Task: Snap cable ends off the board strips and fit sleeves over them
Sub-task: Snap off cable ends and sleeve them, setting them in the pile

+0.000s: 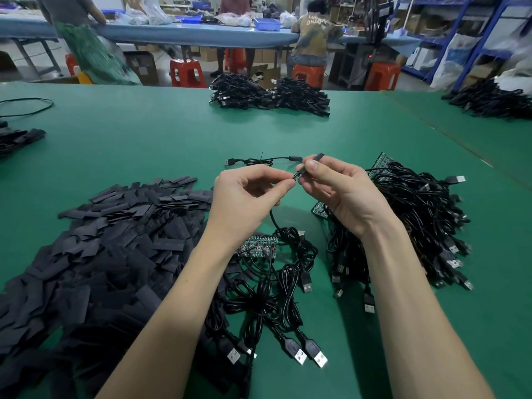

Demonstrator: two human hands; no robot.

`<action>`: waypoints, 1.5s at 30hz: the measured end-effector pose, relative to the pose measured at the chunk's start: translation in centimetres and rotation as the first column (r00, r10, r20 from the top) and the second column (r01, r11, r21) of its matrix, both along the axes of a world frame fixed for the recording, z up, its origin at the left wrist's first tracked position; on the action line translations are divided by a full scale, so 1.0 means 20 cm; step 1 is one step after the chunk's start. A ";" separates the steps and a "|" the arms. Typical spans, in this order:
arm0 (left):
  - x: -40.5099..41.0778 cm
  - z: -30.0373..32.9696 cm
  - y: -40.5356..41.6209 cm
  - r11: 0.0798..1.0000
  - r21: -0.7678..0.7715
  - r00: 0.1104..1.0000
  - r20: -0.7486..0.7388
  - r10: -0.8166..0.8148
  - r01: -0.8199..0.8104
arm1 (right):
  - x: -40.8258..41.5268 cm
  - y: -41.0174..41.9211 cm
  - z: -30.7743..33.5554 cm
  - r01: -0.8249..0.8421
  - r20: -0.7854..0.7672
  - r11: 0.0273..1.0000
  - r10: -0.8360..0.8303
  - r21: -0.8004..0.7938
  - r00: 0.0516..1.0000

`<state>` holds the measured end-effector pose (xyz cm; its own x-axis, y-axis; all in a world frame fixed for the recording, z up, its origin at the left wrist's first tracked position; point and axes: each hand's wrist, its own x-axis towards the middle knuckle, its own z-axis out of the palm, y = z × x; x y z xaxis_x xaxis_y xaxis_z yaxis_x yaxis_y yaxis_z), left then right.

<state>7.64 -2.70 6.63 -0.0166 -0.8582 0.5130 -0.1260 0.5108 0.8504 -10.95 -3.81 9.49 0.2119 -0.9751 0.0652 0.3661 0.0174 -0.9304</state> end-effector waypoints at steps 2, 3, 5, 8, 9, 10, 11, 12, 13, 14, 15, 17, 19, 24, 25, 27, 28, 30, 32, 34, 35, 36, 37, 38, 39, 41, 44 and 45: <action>0.00 0.00 0.00 1.000 0.014 1.000 -0.017 0.023 -0.022 | 0.00 0.00 0.00 0.003 0.000 1.000 -0.003 0.005 1.000; -0.01 0.00 0.00 0.999 0.018 0.999 -0.006 0.033 -0.033 | 0.00 0.00 0.00 0.002 0.000 1.000 -0.002 0.012 1.000; -0.01 0.00 0.01 0.999 0.023 0.999 0.024 0.045 -0.045 | 0.00 -0.01 0.00 0.004 -0.007 1.000 -0.003 0.026 1.000; -0.01 0.00 0.01 0.998 -0.001 0.996 0.062 0.063 -0.063 | 0.01 -0.01 0.00 0.013 -0.009 0.999 -0.013 0.045 1.000; -0.01 0.01 0.01 0.998 -0.016 0.995 0.075 0.069 -0.068 | 0.01 -0.02 0.00 0.014 -0.009 0.999 -0.014 0.050 1.000; -0.02 0.01 0.02 0.997 -0.028 0.994 0.086 0.070 -0.068 | 0.01 -0.02 0.00 0.014 -0.009 0.999 -0.013 0.052 1.000; -0.02 0.01 0.02 0.997 -0.036 0.993 0.095 0.070 -0.067 | 0.01 -0.02 0.00 0.012 -0.012 0.999 -0.011 0.051 1.000; -0.02 0.02 0.02 0.997 -0.040 0.993 0.101 0.066 -0.062 | 0.01 -0.02 -0.01 0.009 -0.015 0.999 -0.009 0.049 1.000; -0.02 0.02 0.02 0.998 -0.042 0.992 0.107 0.060 -0.056 | 0.00 -0.02 -0.01 0.007 -0.019 0.999 -0.006 0.047 1.000; -0.02 0.02 0.02 0.998 -0.044 0.992 0.112 0.054 -0.049 | 0.00 -0.02 -0.01 0.003 -0.022 0.999 -0.002 0.044 1.000; -0.02 0.03 0.02 0.998 -0.045 0.992 0.117 0.047 -0.042 | 0.00 -0.02 -0.01 -0.003 -0.023 0.999 0.004 0.041 1.000; -0.02 0.03 0.02 0.998 -0.048 0.993 0.116 0.032 -0.027 | -0.01 -0.02 -0.01 -0.017 -0.020 0.999 0.017 0.036 1.000; -0.01 0.03 0.02 0.999 -0.051 0.994 0.106 0.019 -0.013 | -0.01 -0.01 -0.01 -0.028 -0.013 0.999 0.028 0.034 1.000; -0.02 0.02 0.01 1.000 -0.025 0.998 0.063 -0.011 0.013 | 0.00 -0.01 -0.01 -0.022 -0.014 0.999 0.023 0.042 1.000; -0.02 0.02 0.01 1.000 -0.014 0.999 0.051 -0.016 0.017 | 0.00 -0.01 -0.01 -0.021 -0.006 0.999 0.021 0.042 1.000; -0.02 0.01 0.00 1.000 0.006 0.999 0.024 -0.026 0.026 | 0.00 -0.01 -0.01 -0.027 0.010 0.999 0.027 0.037 1.000; -0.02 0.01 0.00 1.000 0.008 1.000 0.015 -0.028 0.028 | 0.00 -0.01 -0.01 -0.034 0.011 0.999 0.033 0.030 0.999; -0.01 0.01 0.01 1.000 -0.005 0.999 0.024 -0.024 0.024 | -0.01 -0.01 -0.01 -0.049 0.007 0.999 0.049 0.010 0.999; -0.01 0.02 0.01 1.000 -0.025 0.998 0.053 -0.015 0.017 | -0.01 0.00 -0.01 -0.053 0.013 0.999 0.053 -0.004 0.998; -0.01 0.02 0.01 0.999 -0.032 0.998 0.068 -0.005 0.007 | -0.01 0.00 -0.01 -0.036 0.031 0.999 0.036 0.006 0.999; -0.01 0.02 0.01 0.999 -0.034 0.997 0.074 0.004 -0.001 | -0.02 -0.01 -0.01 -0.026 0.041 1.000 0.026 0.016 0.999; -0.01 0.02 0.00 0.999 -0.040 0.996 0.083 0.014 -0.011 | -0.01 -0.01 -0.01 -0.019 0.049 1.000 0.018 0.023 0.999; 0.00 0.02 0.00 0.999 -0.048 0.995 0.092 0.024 -0.020 | -0.01 -0.01 -0.01 -0.013 0.053 1.000 0.012 0.025 0.999; 0.00 0.02 0.00 0.998 -0.056 0.995 0.099 0.033 -0.027 | -0.01 -0.01 -0.01 -0.010 0.054 1.000 0.008 0.024 0.999; 0.00 0.02 0.00 0.997 -0.064 0.994 0.105 0.040 -0.033 | 0.00 -0.01 -0.02 -0.008 0.054 1.000 0.007 0.021 0.999; 0.00 0.02 0.00 0.997 -0.070 0.993 0.111 0.047 -0.040 | 0.00 -0.02 -0.02 -0.007 0.050 1.000 0.007 0.015 0.999; 0.00 0.01 0.00 0.998 -0.050 0.995 0.094 0.038 -0.033 | 0.00 -0.02 -0.03 -0.015 0.039 1.000 0.015 0.002 0.999; 0.00 0.01 0.00 0.999 -0.042 0.996 0.085 0.035 -0.031 | 0.00 -0.02 -0.03 -0.021 0.035 1.000 0.021 -0.003 0.999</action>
<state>7.55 -2.67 6.91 -0.0343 -0.8374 0.5456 -0.2152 0.5393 0.8142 -11.02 -4.12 8.85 0.2298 -0.9703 0.0757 0.3982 0.0228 -0.9170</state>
